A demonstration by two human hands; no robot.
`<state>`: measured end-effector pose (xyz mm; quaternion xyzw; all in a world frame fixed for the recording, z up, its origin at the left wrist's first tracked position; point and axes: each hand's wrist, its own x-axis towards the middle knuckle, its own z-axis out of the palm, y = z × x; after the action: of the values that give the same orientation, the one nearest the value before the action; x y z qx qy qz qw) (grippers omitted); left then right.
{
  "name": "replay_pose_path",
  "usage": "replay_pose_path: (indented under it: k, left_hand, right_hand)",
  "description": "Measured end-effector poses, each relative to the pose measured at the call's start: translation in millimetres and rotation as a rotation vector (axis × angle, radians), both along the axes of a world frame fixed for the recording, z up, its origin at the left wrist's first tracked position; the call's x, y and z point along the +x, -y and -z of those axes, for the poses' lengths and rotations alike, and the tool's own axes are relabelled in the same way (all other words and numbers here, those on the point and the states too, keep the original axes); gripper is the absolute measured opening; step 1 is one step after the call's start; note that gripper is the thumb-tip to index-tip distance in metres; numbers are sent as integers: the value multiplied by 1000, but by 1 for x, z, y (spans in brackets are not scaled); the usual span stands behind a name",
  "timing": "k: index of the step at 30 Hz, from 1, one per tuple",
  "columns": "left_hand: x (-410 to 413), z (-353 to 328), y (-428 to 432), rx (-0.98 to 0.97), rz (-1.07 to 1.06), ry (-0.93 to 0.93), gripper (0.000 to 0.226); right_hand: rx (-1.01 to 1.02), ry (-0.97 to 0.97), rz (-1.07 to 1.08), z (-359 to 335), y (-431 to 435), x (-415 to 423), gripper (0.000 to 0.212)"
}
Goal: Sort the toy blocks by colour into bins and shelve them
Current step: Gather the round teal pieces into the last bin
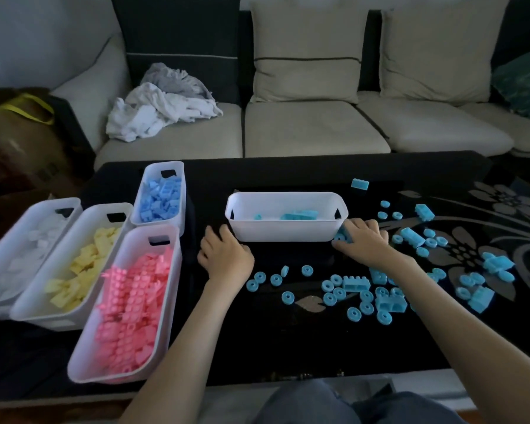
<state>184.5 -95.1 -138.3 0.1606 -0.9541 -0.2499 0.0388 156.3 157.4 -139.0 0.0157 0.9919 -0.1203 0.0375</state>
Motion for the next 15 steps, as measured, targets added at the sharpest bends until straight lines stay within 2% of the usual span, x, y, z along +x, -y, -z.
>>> replay_pose_path:
  k: [2,5,8,12,15]
  left_hand:
    - [-2,4,2,-109,67,56,50]
    - [-4,4,6,-217,111,-26,39]
    - [-4,2,8,-156,135,-121,26]
    - [0,-3,8,-90,130,-112,18]
    - [4,-13,7,-70,78,-145,22]
  right_hand:
    - [78,-62,-33,2,3,2,40]
    - [84,-133,-69,4,2,3,35]
    - [-34,-127,-57,2,0,4,31]
    - [-128,-139,5,-1,-3,2,23]
    - [-255,-268,108,-10,-7,3,23]
